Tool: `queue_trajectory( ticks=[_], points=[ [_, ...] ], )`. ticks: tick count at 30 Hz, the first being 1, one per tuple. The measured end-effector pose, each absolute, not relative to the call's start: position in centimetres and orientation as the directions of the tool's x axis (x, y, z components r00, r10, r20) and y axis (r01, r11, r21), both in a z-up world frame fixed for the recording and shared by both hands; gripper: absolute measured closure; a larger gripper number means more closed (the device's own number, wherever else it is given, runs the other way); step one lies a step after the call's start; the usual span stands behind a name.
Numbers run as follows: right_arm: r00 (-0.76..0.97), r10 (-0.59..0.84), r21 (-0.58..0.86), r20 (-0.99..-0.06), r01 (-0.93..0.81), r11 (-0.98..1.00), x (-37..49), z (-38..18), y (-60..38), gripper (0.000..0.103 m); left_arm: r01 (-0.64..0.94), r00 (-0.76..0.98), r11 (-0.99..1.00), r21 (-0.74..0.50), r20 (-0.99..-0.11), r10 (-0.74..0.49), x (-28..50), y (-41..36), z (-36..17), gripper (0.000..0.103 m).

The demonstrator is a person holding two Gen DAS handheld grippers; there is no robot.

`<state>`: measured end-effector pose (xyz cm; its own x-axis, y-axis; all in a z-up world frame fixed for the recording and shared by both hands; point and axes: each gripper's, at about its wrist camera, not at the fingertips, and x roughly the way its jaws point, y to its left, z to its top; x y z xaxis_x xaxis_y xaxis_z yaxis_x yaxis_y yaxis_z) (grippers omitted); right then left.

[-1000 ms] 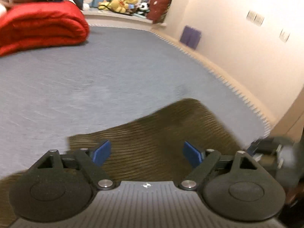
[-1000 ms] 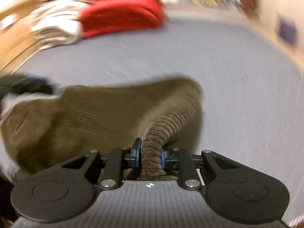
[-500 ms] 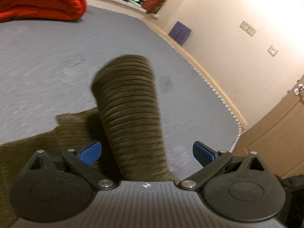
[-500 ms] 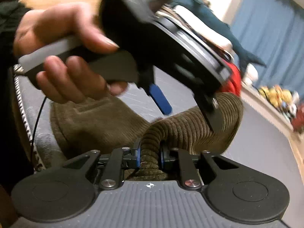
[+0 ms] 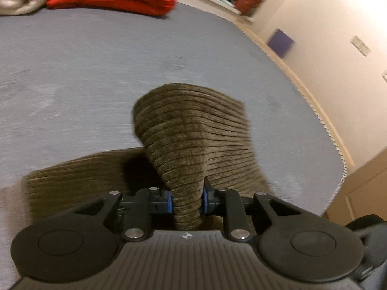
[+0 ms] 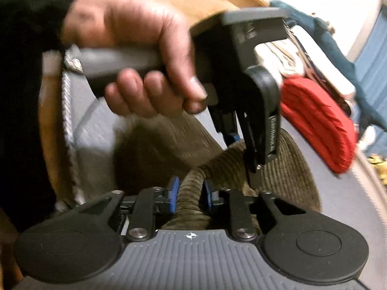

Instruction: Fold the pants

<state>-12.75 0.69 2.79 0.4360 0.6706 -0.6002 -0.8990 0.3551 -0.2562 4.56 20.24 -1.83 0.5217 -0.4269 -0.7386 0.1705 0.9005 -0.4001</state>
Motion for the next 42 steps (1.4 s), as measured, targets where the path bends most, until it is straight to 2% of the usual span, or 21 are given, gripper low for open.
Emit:
queue_trajectory(
  ticks=[1, 2, 3, 4, 8, 10, 11, 12, 14, 15, 16, 18, 22, 25, 27, 29, 30, 31, 33, 34, 42],
  points=[
    [0.39, 0.713, -0.182, -0.582, -0.918, 0.353, -12.2, 3.8, 0.2, 0.067, 0.154, 0.522, 0.909, -0.388, -0.749, -0.408, 4.3, 21.4, -2.0, 0.079],
    [0.362, 0.744, -0.118, -0.561, -0.925, 0.361, -11.6, 4.7, -0.4, 0.049, 0.142, 0.519, 0.915, -0.377, -0.759, -0.394, 4.1, 22.4, -2.1, 0.079],
    [0.344, 0.775, -0.044, -0.531, -0.924, 0.38, -10.7, 5.5, -1.1, 0.036, 0.129, 0.517, 0.922, -0.365, -0.769, -0.377, 3.7, 23.7, -2.1, 0.079],
    [0.338, 0.792, 0.017, -0.509, -0.916, 0.401, -9.8, 6.0, -1.8, 0.033, 0.112, 0.519, 0.928, -0.354, -0.776, -0.358, 3.1, 25.1, -1.9, 0.079],
    [0.421, 0.751, 0.149, -0.509, -0.816, 0.559, -5.4, 5.3, -3.9, 0.029, 0.037, 0.561, 0.95, -0.311, -0.78, -0.277, 0.6, 29.9, -1.1, 0.079],
    [0.458, 0.688, 0.178, -0.563, -0.745, 0.642, -3.3, 3.7, -4.5, 0.027, -0.009, 0.561, 0.953, -0.301, -0.791, -0.245, 0.0, 31.6, -1.2, 0.072],
    [0.449, 0.667, 0.211, -0.594, -0.713, 0.668, -2.2, 2.5, -4.6, 0.026, -0.043, 0.564, 0.955, -0.293, -0.796, -0.219, -0.2, 32.2, -1.4, 0.062],
    [0.429, 0.652, 0.25, -0.625, -0.681, 0.688, -1.2, 1.4, -4.7, 0.025, -0.097, 0.573, 0.955, -0.279, -0.801, -0.176, -0.4, 33.0, -1.5, 0.059],
    [0.385, 0.632, 0.328, -0.673, -0.611, 0.72, 0.6, -0.9, -4.7, 0.022, -0.17, 0.577, 0.95, -0.263, -0.808, -0.12, -0.2, 34.1, -1.7, 0.041],
    [0.356, 0.632, 0.374, -0.689, -0.572, 0.73, 1.4, -2.0, -4.6, 0.017, -0.197, 0.564, 0.942, -0.27, -0.817, -0.116, -0.2, 34.5, -2.0, 0.02],
    [0.325, 0.635, 0.413, -0.701, -0.541, 0.733, 2.0, -2.7, -4.6, 0.017, -0.214, 0.542, 0.934, -0.287, -0.83, -0.131, 0.0, 34.7, -2.6, 0.014],
    [0.265, 0.654, 0.48, -0.709, -0.498, 0.722, 3.2, -4.0, -4.3, 0.011, -0.207, 0.495, 0.907, -0.366, -0.839, -0.226, 0.7, 34.7, -3.9, 0.013],
    [0.201, 0.684, 0.583, -0.701, -0.391, 0.712, 5.1, -6.0, -3.5, 0.011, -0.216, 0.426, 0.861, -0.46, -0.838, -0.341, 1.9, 34.2, -6.9, 0.004],
    [0.186, 0.692, 0.622, -0.698, -0.323, 0.714, 5.8, -6.6, -3.4, 0.019, -0.226, 0.409, 0.843, -0.488, -0.833, -0.372, 2.6, 33.6, -8.7, 0.004],
    [0.204, 0.685, 0.612, -0.699, -0.324, 0.721, 5.5, -6.2, -3.4, 0.037, -0.21, 0.409, 0.868, -0.449, -0.847, -0.34, 2.5, 32.6, -8.7, 0.006],
    [0.223, 0.687, 0.608, -0.691, -0.334, 0.72, 4.9, -5.7, -3.4, 0.048, -0.199, 0.412, 0.891, -0.409, -0.86, -0.303, 3.0, 31.7, -8.0, 0.013],
    [0.235, 0.687, 0.603, -0.687, -0.344, 0.72, 4.5, -5.3, -3.7, 0.053, -0.186, 0.429, 0.904, -0.385, -0.86, -0.278, 3.0, 30.9, -7.1, 0.024],
    [0.245, 0.686, 0.594, -0.685, -0.356, 0.721, 4.2, -4.9, -3.9, 0.055, -0.17, 0.45, 0.913, -0.37, -0.854, -0.262, 3.0, 30.4, -6.3, 0.031],
    [0.279, 0.672, 0.564, -0.686, -0.378, 0.734, 3.3, -4.1, -4.7, 0.058, -0.14, 0.487, 0.911, -0.388, -0.828, -0.278, 3.3, 29.5, -5.1, 0.052],
    [0.3, 0.661, 0.552, -0.688, -0.375, 0.744, 3.2, -3.8, -5.3, 0.058, -0.123, 0.497, 0.907, -0.403, -0.816, -0.295, 3.5, 29.0, -4.7, 0.057],
    [0.478, 0.591, 0.496, -0.649, -0.323, 0.806, 4.8, -1.1, -14.4, 0.059, 0.058, 0.556, 0.899, -0.434, -0.734, -0.39, 7.4, 20.2, -2.6, 0.063]
  ],
)
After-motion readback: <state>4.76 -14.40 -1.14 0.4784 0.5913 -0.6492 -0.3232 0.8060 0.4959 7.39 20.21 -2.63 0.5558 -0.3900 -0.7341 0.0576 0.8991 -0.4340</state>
